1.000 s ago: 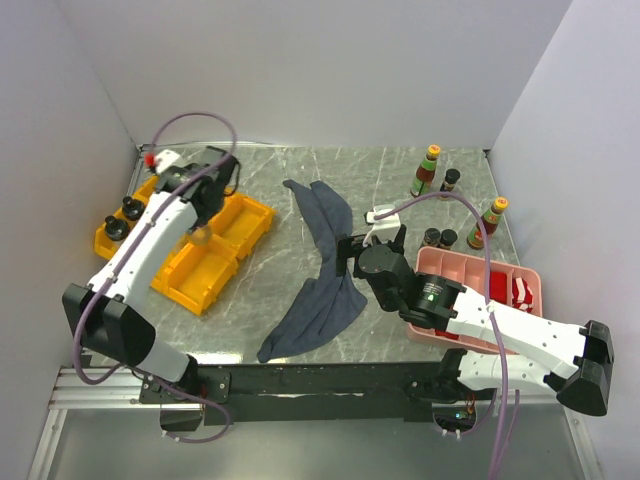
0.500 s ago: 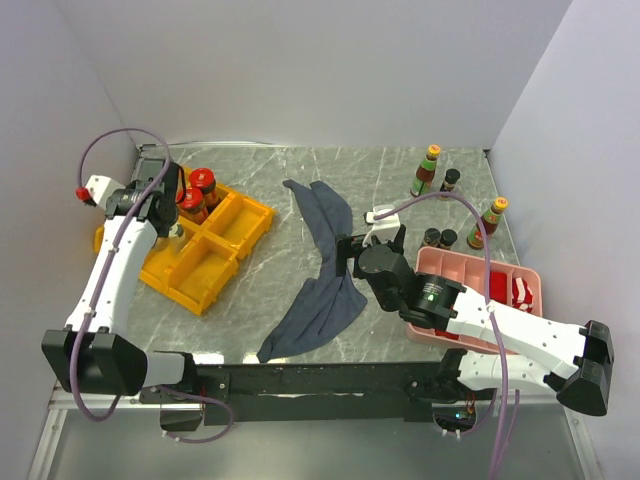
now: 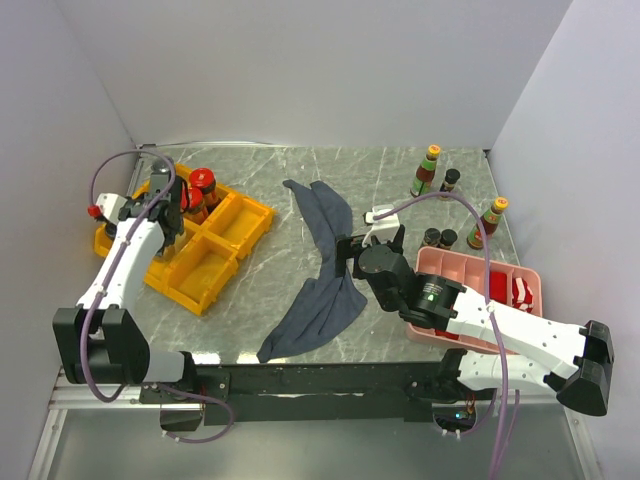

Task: Organize the condiment bottles
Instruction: Place the bottle in the storage box.

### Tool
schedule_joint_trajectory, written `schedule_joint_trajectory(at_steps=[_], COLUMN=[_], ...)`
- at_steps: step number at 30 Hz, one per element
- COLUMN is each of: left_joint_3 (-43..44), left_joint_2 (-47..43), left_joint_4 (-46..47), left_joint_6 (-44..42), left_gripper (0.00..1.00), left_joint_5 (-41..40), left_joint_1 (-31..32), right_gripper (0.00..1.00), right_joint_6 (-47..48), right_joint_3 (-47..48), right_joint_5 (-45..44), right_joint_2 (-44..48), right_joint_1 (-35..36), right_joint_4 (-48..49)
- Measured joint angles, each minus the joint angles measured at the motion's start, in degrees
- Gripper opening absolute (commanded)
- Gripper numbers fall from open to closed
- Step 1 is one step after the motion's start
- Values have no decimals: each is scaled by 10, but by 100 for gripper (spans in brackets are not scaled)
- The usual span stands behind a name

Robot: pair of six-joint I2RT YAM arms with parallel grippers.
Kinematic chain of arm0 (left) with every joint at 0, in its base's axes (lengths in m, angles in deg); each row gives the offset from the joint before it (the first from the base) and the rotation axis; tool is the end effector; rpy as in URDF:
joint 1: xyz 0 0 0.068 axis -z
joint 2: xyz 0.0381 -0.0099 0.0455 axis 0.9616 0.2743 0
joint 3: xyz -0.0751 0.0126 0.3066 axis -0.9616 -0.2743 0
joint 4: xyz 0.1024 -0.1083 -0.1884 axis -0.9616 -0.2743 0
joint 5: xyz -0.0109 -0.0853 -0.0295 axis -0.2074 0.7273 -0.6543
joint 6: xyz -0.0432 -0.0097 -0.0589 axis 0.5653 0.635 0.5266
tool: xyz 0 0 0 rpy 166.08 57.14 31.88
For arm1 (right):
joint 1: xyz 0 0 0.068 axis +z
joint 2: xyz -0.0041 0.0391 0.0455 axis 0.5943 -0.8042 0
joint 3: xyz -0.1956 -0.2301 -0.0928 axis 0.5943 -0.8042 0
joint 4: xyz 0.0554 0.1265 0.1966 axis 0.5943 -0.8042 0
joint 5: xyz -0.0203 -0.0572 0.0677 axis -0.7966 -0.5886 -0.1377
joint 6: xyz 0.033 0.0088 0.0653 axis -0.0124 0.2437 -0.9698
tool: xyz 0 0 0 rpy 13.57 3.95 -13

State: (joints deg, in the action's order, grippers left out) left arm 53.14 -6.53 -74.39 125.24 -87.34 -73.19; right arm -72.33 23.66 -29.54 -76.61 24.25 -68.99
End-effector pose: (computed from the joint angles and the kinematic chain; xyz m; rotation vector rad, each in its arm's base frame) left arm 0.2356 0.0372 0.3255 -1.5901 1.7088 0.3474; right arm 0.1336 0.1550 0.3521 -0.1920 1.8805 0.2636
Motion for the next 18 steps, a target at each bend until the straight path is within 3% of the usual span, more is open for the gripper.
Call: schedule_joint_trajectory(at_steps=[8, 18], left_joint_3=[-12, -12], left_joint_2=[38, 88], left_joint_4=[11, 16], left_joint_6=[29, 39], left_gripper=[8, 30], left_joint_5=[-14, -17], left_joint_1=[-2, -3], right_gripper=[100, 100], right_joint_6=[0, 0], right_joint_3=[0, 0], right_joint_5=[2, 2], right_joint_2=[0, 0], right_joint_1=[0, 0], right_joint_4=[0, 0])
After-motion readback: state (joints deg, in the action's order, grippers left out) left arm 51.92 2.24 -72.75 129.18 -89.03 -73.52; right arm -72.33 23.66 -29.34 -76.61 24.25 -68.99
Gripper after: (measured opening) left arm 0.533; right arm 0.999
